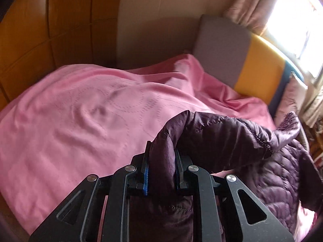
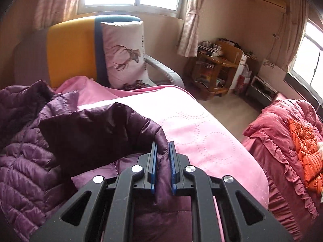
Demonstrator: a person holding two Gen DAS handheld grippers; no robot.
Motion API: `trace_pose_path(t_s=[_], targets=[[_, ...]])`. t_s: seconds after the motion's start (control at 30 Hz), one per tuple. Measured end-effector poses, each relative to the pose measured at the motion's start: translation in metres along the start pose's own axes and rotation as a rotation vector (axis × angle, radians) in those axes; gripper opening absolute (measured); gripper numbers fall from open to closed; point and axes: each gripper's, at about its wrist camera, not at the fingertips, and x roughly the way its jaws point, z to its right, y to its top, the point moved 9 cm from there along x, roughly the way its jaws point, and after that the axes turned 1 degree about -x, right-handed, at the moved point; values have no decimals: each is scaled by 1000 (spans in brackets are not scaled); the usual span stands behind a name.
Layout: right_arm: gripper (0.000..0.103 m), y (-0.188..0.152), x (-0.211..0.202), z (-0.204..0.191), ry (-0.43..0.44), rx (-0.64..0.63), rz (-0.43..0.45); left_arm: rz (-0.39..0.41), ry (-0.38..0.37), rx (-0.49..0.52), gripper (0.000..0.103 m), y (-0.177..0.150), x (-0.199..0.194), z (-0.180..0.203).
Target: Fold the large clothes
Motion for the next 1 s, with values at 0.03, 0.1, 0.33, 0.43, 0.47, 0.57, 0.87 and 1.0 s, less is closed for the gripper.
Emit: trace_pose_path(t_s=[0.03,0.1,0.33,0.43,0.47,0.57,0.87,1.0], targets=[[13,3,7,9,-22,17,-12,-7,9,-6,17,5,6,-3],[28,12,12,24,-57,45,-9,-19,55,-19,30,13,14,-10],[89,19,-36,18,85,107,69,67,92,-37,84,12,-12,-33],[91,-26,-63,-39,358,80,-24,46,-20,52,84,-23,-18,-10],[91,-48,-71,-59,436,66,-69,12,-75,91,84,-44,-16,2],[90,-122,-80,-112,586,24,-233,-114,-222,134,79,-106,-5,29],[48,-209,-79,-165,700,18,-391,-276,-445,34,46,-194,-2,70],[19,-204,-93,-176,727,-40,-358,-304,-497,64,4,-208,-11,86]])
